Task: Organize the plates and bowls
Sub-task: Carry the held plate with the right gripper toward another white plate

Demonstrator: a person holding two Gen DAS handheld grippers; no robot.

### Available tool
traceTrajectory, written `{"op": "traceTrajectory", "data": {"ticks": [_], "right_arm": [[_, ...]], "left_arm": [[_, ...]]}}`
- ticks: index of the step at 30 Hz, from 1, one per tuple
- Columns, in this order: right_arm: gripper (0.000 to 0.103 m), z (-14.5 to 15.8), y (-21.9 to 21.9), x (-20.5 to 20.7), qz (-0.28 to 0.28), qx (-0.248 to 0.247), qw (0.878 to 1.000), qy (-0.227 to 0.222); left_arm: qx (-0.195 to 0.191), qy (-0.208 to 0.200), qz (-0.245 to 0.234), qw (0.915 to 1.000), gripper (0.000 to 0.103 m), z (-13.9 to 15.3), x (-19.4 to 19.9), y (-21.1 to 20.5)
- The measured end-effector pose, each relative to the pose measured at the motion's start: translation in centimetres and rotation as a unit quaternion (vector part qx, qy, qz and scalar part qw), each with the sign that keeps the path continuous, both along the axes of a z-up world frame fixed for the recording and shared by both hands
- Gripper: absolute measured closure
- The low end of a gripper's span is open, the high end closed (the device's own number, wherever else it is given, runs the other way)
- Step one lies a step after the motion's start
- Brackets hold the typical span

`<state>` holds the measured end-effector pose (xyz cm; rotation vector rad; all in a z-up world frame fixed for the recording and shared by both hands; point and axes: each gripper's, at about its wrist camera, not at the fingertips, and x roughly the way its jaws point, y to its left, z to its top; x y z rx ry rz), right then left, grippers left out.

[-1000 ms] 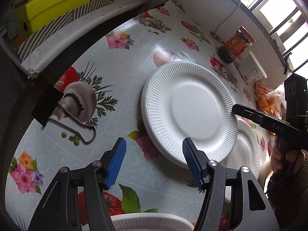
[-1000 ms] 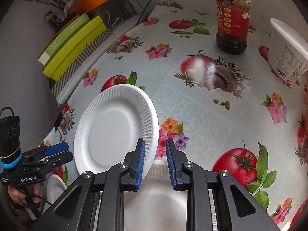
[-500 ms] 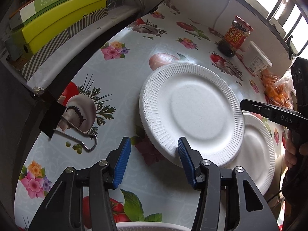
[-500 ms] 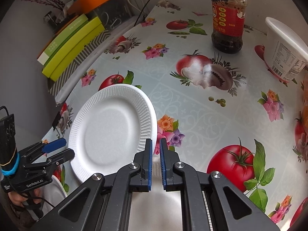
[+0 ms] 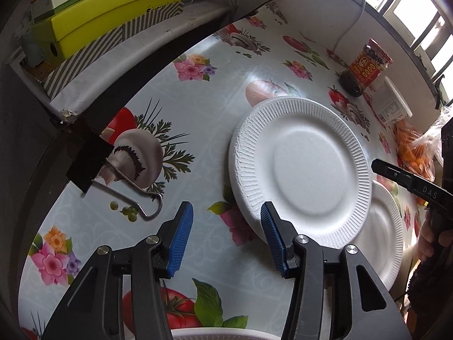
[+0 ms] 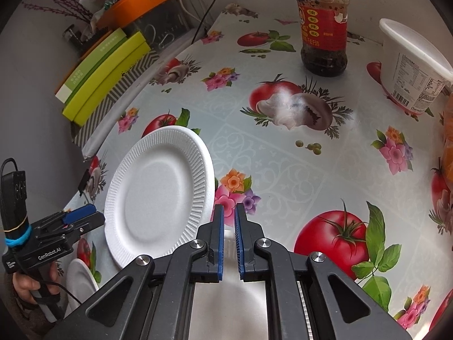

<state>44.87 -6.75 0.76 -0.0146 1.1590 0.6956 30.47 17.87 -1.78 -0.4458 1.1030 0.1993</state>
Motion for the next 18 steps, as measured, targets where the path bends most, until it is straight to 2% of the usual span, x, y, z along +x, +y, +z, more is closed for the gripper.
{"op": "traceTrajectory", "data": {"ticks": [3,4,6,11,18], "right_arm": [[0.089,0.1,-0.1,0.5,-0.003,0.027,0.999,0.018],[0.085,0.1,0.1,0.5,-0.002,0.027,0.999,0.018],[0.085,-0.1,0.5,0.4,0.009,0.033,0.999,0.029],[0.084,-1.1,1.3,0.3,0.016,0.033,0.998,0.046],[0.085,-1.0,1.5,0.1,0.028,0.025,0.999,0.039]], "left_arm": [[-0.03,-0.013,0.006,0.9994,0.052,-0.1,-0.1,0.5],[-0.029,-0.014,0.008,0.9994,0.052,0.0,-0.1,0.5],[-0.024,-0.012,0.007,0.9996,0.052,0.0,0.1,0.4],[-0.038,-0.017,-0.006,0.9991,0.052,-0.1,0.4,-0.1],[-0.046,-0.032,-0.021,0.9982,0.052,0.3,0.6,-1.0]]}}
